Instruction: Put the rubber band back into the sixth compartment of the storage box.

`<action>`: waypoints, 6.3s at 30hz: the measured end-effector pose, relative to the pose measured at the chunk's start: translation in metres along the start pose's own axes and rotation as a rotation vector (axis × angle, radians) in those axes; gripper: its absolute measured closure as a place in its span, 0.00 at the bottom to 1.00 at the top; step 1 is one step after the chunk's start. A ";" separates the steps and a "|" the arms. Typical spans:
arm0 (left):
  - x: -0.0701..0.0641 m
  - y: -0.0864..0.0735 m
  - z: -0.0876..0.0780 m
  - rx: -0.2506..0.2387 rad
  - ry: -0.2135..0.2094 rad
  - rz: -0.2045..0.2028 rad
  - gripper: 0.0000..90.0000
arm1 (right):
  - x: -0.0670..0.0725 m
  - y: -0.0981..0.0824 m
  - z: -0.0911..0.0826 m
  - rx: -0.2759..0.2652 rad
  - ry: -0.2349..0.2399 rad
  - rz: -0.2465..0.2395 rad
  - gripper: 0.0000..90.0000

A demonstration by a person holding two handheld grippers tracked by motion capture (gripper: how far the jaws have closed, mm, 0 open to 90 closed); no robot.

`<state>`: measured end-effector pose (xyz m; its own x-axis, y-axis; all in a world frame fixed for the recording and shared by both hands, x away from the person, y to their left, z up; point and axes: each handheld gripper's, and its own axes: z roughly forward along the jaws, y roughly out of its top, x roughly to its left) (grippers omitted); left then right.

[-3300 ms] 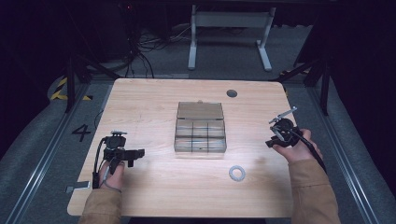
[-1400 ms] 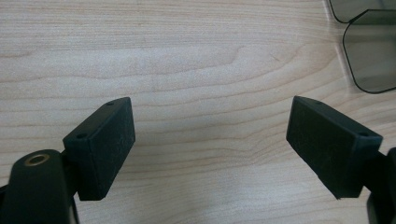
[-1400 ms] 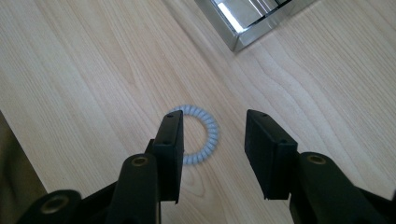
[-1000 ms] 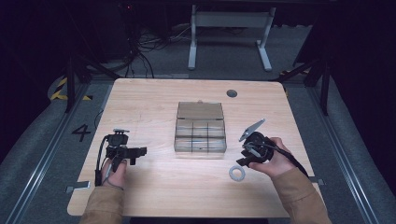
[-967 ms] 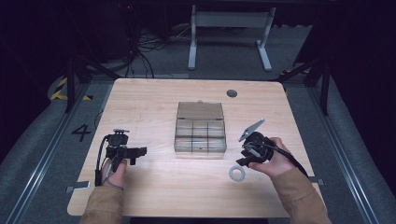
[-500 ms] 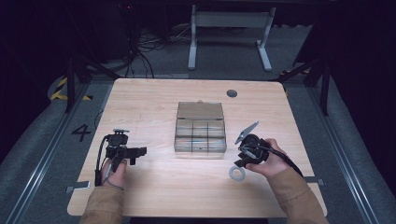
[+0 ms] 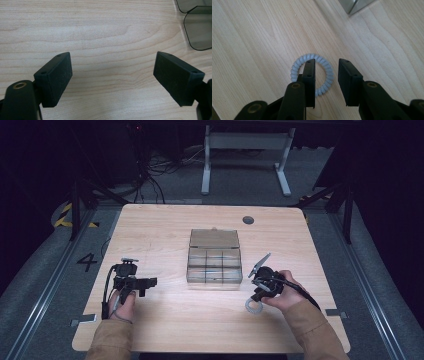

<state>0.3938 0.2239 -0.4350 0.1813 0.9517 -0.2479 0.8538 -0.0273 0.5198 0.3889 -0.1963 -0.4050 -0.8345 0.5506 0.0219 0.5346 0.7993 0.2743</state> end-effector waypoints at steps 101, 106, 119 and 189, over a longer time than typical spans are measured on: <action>-0.002 0.003 0.000 -0.007 0.001 0.000 0.18 | -0.006 -0.003 -0.049 -0.183 -0.023 0.075 0.92; -0.002 0.003 0.000 -0.009 0.003 0.000 0.18 | -0.009 -0.002 -0.055 -0.192 -0.032 0.079 0.92; -0.001 0.003 -0.001 -0.012 0.001 -0.004 0.18 | -0.013 0.010 -0.066 -0.196 -0.032 0.060 0.92; 0.001 0.003 -0.003 -0.016 -0.005 -0.005 0.18 | -0.043 0.107 -0.021 -0.096 -0.033 0.031 0.92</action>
<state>0.3954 0.2256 -0.4315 0.1798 0.9502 -0.2546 0.8468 -0.0178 0.5315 0.4787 -0.1396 -0.3567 -0.8117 0.5841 0.0003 0.5438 0.7555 0.3653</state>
